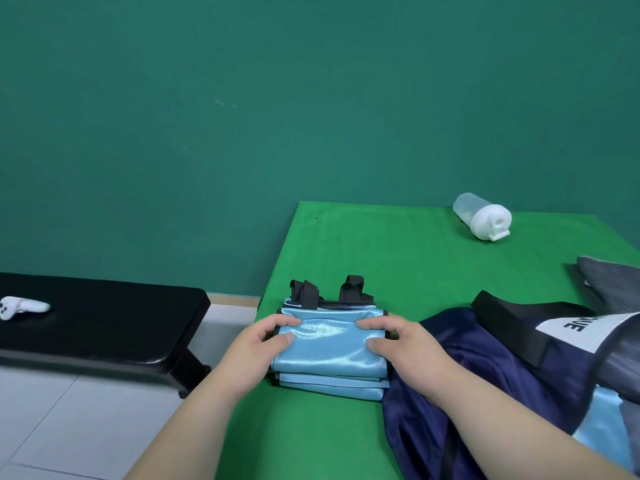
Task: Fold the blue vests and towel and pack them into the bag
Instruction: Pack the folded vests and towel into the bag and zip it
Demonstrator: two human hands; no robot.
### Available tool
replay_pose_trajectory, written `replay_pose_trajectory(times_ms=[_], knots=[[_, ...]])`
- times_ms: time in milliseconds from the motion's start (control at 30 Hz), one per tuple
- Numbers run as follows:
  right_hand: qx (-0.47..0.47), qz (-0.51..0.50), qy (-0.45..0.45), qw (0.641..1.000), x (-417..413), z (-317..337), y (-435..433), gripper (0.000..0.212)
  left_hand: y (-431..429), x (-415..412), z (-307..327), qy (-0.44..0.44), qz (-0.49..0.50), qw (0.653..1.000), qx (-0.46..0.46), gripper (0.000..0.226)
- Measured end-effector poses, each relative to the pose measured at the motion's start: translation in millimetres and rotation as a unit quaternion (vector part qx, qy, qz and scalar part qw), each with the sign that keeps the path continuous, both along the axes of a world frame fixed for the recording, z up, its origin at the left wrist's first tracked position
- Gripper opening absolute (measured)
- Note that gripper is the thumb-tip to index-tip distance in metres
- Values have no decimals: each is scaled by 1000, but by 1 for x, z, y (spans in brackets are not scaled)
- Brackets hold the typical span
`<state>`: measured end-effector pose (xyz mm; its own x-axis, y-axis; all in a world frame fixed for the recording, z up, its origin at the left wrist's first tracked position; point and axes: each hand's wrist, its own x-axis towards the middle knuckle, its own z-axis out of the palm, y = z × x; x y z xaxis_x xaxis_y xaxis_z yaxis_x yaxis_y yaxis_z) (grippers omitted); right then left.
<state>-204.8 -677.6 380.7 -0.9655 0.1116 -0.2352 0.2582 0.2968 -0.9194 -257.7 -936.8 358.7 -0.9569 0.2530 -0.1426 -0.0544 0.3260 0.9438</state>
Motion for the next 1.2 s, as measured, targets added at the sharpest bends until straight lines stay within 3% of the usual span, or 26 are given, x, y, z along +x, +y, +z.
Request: replay_pose_trajectory(times_ms=[167, 267, 367, 467, 933, 1200], knots=[[25, 31, -21, 999, -7, 6, 0, 29, -10, -15, 5, -54, -35, 998, -22, 23], [24, 25, -32, 999, -13, 2, 0, 27, -16, -24, 5, -77, -73, 994, -35, 33], [25, 27, -36, 999, -15, -2, 0, 28, -16, -25, 3, -90, -70, 993, -16, 43], [62, 65, -46, 995, -18, 1, -1, 28, -18, -20, -3, -91, -62, 994, 7, 37], [63, 241, -63, 967, 37, -8, -70, 29, -94, 132, 8, -123, 88, 984, 94, 28], [43, 201, -66, 976, 60, -8, -82, 32, -114, 138, 13, -145, 44, 988, 36, 25]])
